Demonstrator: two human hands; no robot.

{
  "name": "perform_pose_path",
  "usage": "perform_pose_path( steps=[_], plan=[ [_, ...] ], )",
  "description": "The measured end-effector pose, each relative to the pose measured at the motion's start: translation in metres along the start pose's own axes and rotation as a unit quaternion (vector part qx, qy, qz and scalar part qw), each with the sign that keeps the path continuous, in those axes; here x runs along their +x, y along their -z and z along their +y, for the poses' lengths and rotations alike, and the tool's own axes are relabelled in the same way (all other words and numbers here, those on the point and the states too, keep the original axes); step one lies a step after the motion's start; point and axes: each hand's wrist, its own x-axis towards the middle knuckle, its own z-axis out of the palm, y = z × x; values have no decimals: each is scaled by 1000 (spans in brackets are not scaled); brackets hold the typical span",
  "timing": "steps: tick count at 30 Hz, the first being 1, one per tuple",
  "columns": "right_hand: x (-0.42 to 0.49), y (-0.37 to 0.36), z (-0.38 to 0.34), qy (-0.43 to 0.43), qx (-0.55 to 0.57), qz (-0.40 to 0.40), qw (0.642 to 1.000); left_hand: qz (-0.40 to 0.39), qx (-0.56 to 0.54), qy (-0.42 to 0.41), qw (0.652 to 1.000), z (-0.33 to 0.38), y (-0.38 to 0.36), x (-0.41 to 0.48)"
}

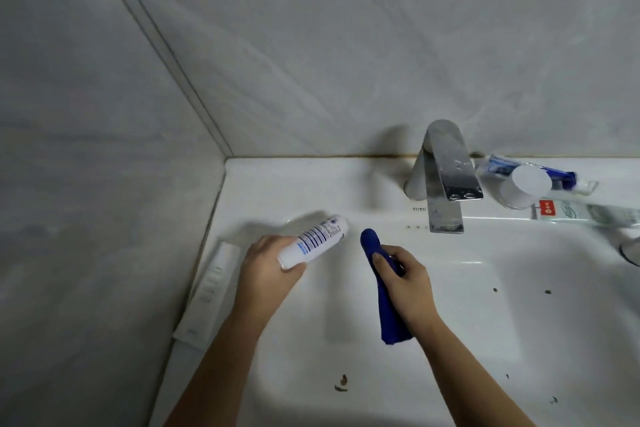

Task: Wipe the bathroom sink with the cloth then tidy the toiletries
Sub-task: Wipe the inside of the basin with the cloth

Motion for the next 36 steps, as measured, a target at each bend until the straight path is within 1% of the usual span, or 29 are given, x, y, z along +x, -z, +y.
perform_pose_path(
  steps=[2,4,6,9,13,19,29,33,34,36],
  plan=[
    [7,-12,-16,20,5,-24,999,31,-17,22,999,4,20,14],
    [14,-22,-33,41,7,-39,998,60,-38,24,997,5,37,30],
    [21,-31,-48,60,8,-49,997,98,-46,17,994,4,51,47],
    [35,-46,-68,74,11,-53,996,132,-57,41,989,7,65,73],
    [52,-62,-84,88,18,-57,994,135,-78,47,987,4,70,98],
    [63,-79,-87,79,18,-61,995,152,-106,39,982,-14,64,120],
    [60,-84,-73,62,10,-56,996,141,-84,-8,986,-30,56,126],
    [58,-79,-66,62,8,-51,997,114,-57,-19,992,-30,55,124],
    [57,-77,-63,59,8,-49,997,114,-44,-16,992,-30,55,121],
    [53,-70,-56,52,7,-48,997,146,-12,-27,989,-29,56,107]
  ],
)
